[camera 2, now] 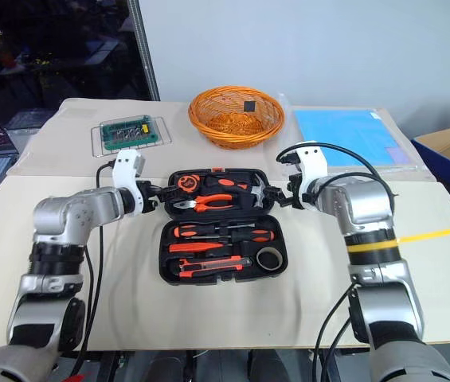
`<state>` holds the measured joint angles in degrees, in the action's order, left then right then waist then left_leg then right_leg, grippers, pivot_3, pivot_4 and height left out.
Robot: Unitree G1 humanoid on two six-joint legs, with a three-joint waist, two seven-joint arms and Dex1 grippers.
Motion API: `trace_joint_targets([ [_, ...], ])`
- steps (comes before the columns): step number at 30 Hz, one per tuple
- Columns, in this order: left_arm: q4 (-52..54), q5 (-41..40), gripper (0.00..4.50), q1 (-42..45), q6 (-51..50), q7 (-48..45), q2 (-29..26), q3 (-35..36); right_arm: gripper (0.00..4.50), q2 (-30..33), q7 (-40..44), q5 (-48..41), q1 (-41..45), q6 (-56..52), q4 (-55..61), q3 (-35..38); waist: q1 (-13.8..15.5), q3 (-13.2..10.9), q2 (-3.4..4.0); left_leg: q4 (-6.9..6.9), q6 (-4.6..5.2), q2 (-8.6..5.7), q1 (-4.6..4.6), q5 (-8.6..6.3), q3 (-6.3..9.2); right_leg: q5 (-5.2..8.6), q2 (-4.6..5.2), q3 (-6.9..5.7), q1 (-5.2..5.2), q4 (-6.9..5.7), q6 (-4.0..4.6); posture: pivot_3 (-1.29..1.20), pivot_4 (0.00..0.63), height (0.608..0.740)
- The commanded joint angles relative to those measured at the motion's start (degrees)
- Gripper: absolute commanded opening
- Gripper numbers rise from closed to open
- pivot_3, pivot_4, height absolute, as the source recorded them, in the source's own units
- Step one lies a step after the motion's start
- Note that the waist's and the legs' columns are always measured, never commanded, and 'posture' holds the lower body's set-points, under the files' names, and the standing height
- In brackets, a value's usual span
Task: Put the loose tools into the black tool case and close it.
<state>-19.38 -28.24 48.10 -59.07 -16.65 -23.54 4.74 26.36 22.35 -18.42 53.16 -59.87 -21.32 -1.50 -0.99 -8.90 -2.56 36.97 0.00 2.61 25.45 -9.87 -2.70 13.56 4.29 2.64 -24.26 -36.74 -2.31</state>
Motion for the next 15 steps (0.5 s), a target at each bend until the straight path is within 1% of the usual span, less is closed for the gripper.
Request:
trace_joint_targets([
  [1,-4.2,2.8,3.8,2.5,2.9,-1.1,-0.7,0.5,3.96,-1.8,-0.8,1.4,4.1,3.8,-7.5,2.5,-0.2,0.0,0.01,0.0,0.0,0.0,0.01,0.0,-0.01,0.0,0.02,0.01,-0.01,0.01,0.0,0.0,0.15,0.74],
  [3,-5.9,3.3,3.28,3.0,2.9,-1.2,-0.7,1.0,3.45,-2.8,0.4,1.8,5.5,5.3,-11.3,2.0,-0.2,0.0,0.01,-0.03,0.0,0.0,0.04,0.0,-0.01,0.0,0.02,0.01,-0.04,0.0,-0.01,0.0,0.15,0.74],
  [4,-6.4,3.4,3.04,3.0,2.5,-1.3,-0.6,1.3,3.03,-3.3,1.0,2.2,6.0,6.0,-13.2,1.7,-0.2,0.0,0.01,-0.03,0.0,0.01,0.04,0.0,0.01,0.0,0.02,0.0,-0.04,-0.02,0.0,0.0,0.15,0.74],
  [6,-7.0,3.4,2.27,3.1,2.3,-1.7,-0.7,1.5,2.35,-3.7,2.0,3.5,6.7,7.4,-16.3,0.7,-0.5,0.0,0.01,-0.02,-0.04,0.01,0.0,0.02,0.01,-0.01,0.01,0.0,-0.03,-0.07,0.0,0.0,0.15,0.74],
  [7,-7.2,3.3,2.03,3.1,2.3,-2.0,-0.7,1.7,2.06,-3.9,2.3,3.9,7.0,7.9,-17.3,0.5,-0.7,0.0,0.01,-0.02,-0.06,0.01,-0.05,0.03,0.01,-0.01,0.02,0.0,0.01,-0.11,0.0,0.0,0.15,0.74],
  [9,-7.7,3.0,1.22,3.2,2.1,-2.2,-0.4,2.4,1.17,-4.1,3.0,4.3,7.4,8.8,-18.9,0.5,-1.0,0.0,0.02,-0.02,-0.12,0.01,-0.17,0.07,0.02,-0.01,0.02,0.0,0.09,-0.22,0.01,0.0,0.15,0.74],
  [10,-8.1,2.8,0.96,3.3,2.0,-2.1,-0.1,2.9,0.98,-4.2,3.4,4.6,7.6,9.2,-19.3,0.6,-1.1,0.0,0.02,-0.01,-0.13,0.01,-0.17,0.08,0.03,-0.01,0.01,0.0,0.09,-0.23,0.01,0.0,0.15,0.74],
  [11,-8.4,2.6,0.6,3.4,1.8,-2.0,0.2,3.5,0.63,-4.3,3.8,4.8,7.7,9.6,-19.6,0.6,-1.1,0.0,0.02,-0.01,-0.16,0.0,-0.18,0.1,0.06,-0.01,0.01,-0.01,0.09,-0.26,0.01,0.0,0.15,0.74],
  [13,-8.6,2.8,0.11,3.4,1.7,-2.6,0.4,3.6,0.01,-4.7,4.5,4.6,8.1,10.9,-19.9,1.4,-1.1,0.0,0.02,-0.01,-0.18,-0.01,-0.19,0.14,0.13,-0.01,0.02,-0.05,0.12,-0.28,0.02,0.0,0.15,0.74],
  [15,-8.9,2.7,0.05,3.5,2.3,-3.3,0.7,3.9,0.0,-5.2,5.3,3.9,8.5,12.3,-19.9,2.3,-1.2,0.0,0.02,0.0,-0.23,-0.02,-0.19,0.18,0.14,-0.03,0.03,-0.06,0.14,-0.28,0.0,0.0,0.15,0.74],
])
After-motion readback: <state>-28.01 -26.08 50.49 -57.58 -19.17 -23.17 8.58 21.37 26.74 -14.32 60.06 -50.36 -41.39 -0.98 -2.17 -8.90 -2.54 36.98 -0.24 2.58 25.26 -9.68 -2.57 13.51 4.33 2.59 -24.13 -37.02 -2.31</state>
